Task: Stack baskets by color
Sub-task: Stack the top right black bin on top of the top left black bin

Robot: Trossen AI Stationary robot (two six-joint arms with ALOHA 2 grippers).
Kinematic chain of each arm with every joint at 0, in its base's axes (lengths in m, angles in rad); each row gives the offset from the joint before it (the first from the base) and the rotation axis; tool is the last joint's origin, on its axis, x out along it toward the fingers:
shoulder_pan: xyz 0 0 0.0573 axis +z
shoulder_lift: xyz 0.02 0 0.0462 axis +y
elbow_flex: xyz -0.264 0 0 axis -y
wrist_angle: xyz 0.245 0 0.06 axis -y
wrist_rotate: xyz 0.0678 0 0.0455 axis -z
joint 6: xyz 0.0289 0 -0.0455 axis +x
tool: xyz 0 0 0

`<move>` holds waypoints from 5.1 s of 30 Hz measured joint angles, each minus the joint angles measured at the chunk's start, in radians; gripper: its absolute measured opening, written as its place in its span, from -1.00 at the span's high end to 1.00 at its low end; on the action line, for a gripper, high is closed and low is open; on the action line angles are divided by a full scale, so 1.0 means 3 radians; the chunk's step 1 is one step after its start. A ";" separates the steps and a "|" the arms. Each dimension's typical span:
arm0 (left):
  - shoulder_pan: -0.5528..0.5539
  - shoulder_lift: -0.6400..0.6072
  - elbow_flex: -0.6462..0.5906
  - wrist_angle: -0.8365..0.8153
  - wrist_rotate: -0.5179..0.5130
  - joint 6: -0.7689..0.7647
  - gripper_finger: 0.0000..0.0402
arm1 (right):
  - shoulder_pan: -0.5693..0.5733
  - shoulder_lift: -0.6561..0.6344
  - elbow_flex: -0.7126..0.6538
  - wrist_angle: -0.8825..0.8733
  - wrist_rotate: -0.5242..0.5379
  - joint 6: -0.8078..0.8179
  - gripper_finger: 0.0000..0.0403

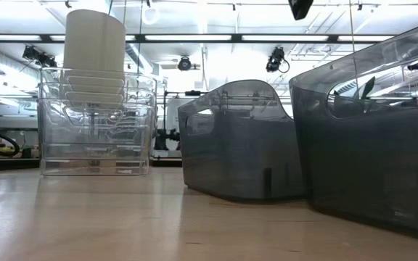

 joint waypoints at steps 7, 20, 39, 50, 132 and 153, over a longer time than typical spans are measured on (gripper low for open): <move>0.0061 -0.0009 -0.0530 0.0584 0.0098 0.0036 0.87 | 0.0235 0.0013 0.0000 0.0022 0.0000 0.0001 0.35; 0.0472 -0.0944 -0.1477 0.1328 0.0356 -0.0050 0.95 | 0.0398 0.0012 0.0003 0.0121 0.0114 -0.0095 0.35; 0.0490 -0.2205 -0.2942 0.2261 0.0289 -0.0407 0.96 | 0.0468 0.0391 0.0166 0.0090 0.0190 0.0578 0.35; 0.0492 -0.2912 -0.3408 0.2212 0.0135 -0.0546 0.96 | 0.0449 0.0355 0.0212 0.0086 0.0189 0.0199 0.35; 0.0492 -0.4410 -0.3663 0.0723 0.0320 -0.0378 0.80 | -0.0468 0.0174 0.0211 -0.2651 -0.0309 0.2381 0.35; 0.0492 -0.4410 -0.3661 0.0726 0.0318 -0.0376 0.79 | -0.0408 0.0226 0.1014 -0.5506 -0.1331 0.1608 0.32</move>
